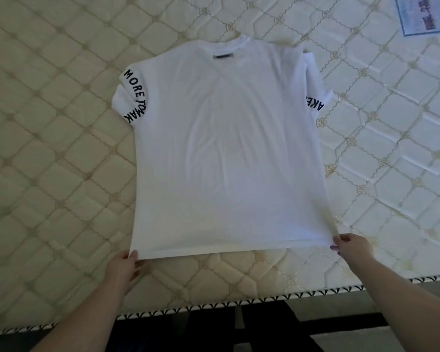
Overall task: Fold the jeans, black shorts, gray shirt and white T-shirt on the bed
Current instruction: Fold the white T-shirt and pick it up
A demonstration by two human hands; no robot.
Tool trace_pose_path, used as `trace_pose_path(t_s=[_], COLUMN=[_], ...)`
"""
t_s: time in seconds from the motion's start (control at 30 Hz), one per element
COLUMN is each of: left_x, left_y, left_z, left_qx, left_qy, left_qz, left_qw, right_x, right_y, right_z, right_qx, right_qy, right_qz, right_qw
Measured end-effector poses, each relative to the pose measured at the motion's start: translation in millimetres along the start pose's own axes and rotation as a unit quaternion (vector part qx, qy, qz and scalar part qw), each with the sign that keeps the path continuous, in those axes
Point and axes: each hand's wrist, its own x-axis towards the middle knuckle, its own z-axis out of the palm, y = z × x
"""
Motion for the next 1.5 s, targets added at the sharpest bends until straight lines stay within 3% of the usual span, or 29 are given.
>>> trace_pose_path(t_s=[0.27,0.4,0.73,0.97,1.23,1.37,1.5], left_x=[-9.0,-14.8,-32.4,-42.7,-2.2,26.9,59.4], left_y=[-46.8,-66.4,-50.5,16.5,120.9,166.5,210.7], left_z=[-7.7,-9.1,-3.6,8.0,21.0,15.2,12.7], left_qx=[0.060,0.092,0.120,0.054,-0.029,-0.062,-0.074], left_qy=[0.026,0.034,0.061,0.022,-0.044,-0.051,-0.038], left_qz=[-0.025,-0.029,0.018,0.072,0.186,0.222,0.245], left_qw=[0.998,0.995,0.991,0.996,0.981,0.972,0.966], right_x=[-9.2,-8.8,-16.5,-59.3,-92.3,-102.7,-99.4], right_y=[38.9,50.8,23.5,-65.0,-180.0,-245.6,-311.9], right_z=[-3.0,-8.2,-3.4,40.1,147.9,204.7,250.3], right_qx=[-0.185,-0.218,-0.093,-0.012,0.073,0.075,-0.008], right_qy=[-0.004,-0.018,0.007,-0.053,-0.154,-0.155,-0.114], right_qz=[-0.005,0.018,0.036,-0.118,-0.260,-0.324,-0.433], right_qw=[0.983,0.976,0.995,0.992,0.950,0.930,0.894])
